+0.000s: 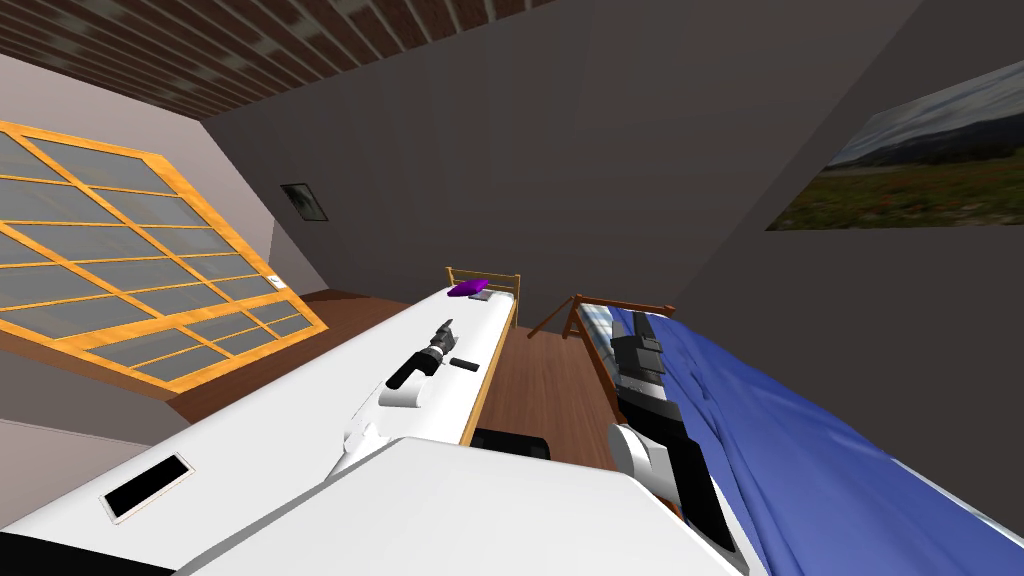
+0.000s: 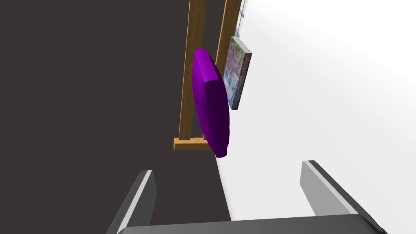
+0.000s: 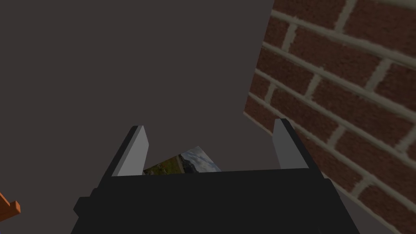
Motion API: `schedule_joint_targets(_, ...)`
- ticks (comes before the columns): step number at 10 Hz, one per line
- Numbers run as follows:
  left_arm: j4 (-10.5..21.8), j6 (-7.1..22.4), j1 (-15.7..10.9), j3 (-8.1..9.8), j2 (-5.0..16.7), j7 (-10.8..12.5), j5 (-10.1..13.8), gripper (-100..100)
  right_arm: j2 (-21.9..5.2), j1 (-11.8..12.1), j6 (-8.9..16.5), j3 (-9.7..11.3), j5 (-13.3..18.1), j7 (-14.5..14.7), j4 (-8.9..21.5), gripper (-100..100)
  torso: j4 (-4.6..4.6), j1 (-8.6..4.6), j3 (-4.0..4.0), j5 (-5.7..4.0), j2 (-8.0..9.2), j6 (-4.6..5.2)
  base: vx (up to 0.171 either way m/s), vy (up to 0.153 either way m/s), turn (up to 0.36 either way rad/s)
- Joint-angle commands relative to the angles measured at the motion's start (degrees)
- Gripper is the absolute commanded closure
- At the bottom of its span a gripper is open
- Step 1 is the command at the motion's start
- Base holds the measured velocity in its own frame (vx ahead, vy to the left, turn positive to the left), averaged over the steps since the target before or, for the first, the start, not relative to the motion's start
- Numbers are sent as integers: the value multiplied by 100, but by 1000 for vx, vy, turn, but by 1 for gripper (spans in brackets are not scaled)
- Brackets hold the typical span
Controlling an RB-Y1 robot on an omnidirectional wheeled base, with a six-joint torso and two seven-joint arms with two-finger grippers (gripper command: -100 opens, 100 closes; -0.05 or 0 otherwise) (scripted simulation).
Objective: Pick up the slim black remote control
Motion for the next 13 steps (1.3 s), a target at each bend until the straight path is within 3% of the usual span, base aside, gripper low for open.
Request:
schedule_joint_targets(1, 149, 286, -98, 17, 35, -3, 96, -100, 0, 0, 0, 0, 0, 0, 0, 0, 0, 0, 0, 0, 0, 0, 3, 30, -34)
schedule_joint_targets(3, 149, 506, -98, 17, 35, -3, 96, -100, 0, 0, 0, 0, 0, 0, 0, 0, 0, 2, 0, 0, -1, 0, 7, 21, -11)
schedule_joint_targets(6, 478, 1058, -307, 18, 66, -49, 214, -100, 0, 0, 0, 0, 0, 0, 0, 0, 0, -1, -1, 0, -1, 0, 9, 22, -41)
schedule_joint_targets(8, 478, 1219, -307, 18, 66, -49, 214, -100, 0, 0, 0, 0, 0, 0, 0, 0, 0, 0, -1, 0, -3, -1, 9, 17, -8)
schedule_joint_targets(13, 1005, 2110, -638, -21, 110, -179, 325, -100, 0, 0, 0, 0, 0, 0, 0, 0, -1, -1, -2, 0, -4, -1, 15, 20, -47)
